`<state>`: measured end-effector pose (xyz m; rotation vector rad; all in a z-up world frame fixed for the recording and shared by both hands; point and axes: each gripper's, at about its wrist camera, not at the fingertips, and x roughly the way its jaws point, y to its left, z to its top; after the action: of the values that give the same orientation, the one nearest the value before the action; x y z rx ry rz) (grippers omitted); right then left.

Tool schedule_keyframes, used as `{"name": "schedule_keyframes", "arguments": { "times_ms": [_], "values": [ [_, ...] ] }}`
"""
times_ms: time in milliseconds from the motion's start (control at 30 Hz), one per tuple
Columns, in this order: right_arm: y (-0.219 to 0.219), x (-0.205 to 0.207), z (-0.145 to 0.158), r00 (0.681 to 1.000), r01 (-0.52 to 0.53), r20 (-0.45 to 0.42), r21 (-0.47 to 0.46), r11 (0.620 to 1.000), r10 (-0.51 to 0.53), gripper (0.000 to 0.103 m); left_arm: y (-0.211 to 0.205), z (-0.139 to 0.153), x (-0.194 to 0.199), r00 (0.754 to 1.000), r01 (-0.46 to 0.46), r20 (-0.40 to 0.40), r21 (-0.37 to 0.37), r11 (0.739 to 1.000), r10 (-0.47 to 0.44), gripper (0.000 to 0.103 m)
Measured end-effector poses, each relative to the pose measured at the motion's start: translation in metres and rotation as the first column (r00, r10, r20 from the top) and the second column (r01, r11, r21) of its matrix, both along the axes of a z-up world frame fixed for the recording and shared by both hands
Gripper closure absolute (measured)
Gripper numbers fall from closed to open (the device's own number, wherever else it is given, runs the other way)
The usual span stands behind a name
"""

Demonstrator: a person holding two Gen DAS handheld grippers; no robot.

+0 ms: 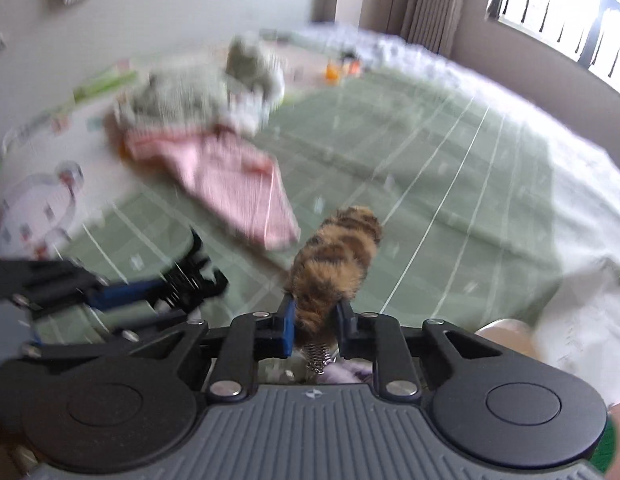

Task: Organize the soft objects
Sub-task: 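Grasp the keychain's black clip with the left tool while the right tool grasps the furry tail, then carry the keychain into the pink box with both tools and open them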

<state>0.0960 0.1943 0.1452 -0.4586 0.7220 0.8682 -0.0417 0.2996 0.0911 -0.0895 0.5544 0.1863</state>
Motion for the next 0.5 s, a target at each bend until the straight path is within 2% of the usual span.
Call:
{"name": "schedule_keyframes", "arguments": {
  "times_ms": [200,333,500],
  "values": [
    [-0.047,0.000,0.087,0.998,0.040,0.039,0.129,0.991,-0.045,0.084,-0.018,0.049,0.008,0.998,0.006,0.068,0.015,1.000,-0.007,0.075],
    [-0.076,0.004,0.142,0.990,0.084,0.099,0.196,0.977,-0.105,0.084,-0.031,0.096,0.018,0.993,0.011,0.117,0.070,0.997,-0.020,0.075],
    [-0.127,0.012,0.203,0.968,0.121,0.179,0.283,0.952,-0.176,0.084,-0.047,0.152,0.037,0.983,0.028,0.180,0.084,0.996,-0.043,0.075]
  ]
}}
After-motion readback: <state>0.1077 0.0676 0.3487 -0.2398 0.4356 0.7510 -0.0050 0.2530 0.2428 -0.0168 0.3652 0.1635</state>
